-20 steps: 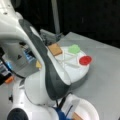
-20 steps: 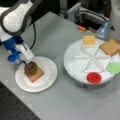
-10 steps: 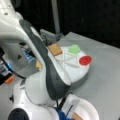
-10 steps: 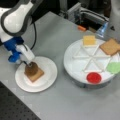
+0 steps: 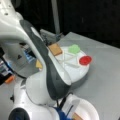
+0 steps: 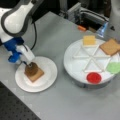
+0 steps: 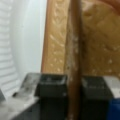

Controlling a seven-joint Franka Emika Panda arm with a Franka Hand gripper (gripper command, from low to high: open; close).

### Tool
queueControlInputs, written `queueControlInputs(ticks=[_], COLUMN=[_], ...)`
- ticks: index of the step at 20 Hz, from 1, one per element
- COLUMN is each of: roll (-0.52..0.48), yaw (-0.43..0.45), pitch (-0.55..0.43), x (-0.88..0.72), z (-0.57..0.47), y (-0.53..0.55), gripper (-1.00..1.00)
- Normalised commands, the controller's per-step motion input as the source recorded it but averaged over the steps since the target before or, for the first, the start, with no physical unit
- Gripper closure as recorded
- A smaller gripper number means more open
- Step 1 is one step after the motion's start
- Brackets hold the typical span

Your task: Ingredient selection for cheeseburger or sandwich

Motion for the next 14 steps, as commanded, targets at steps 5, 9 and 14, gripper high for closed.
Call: queueControlInputs(ticks=[5,9,14], roll=[-0.158,-0.158,-0.162], yaw=[0.058,0.059,0.069], pitch=[-0.038,-0.032,-0.028], x=[-0.01,-0.02,-0.04], z=[-0.07,-0.05,-0.04], y=[0.05,0.05,0.05], gripper=[-1.00,-1.00,-1.00])
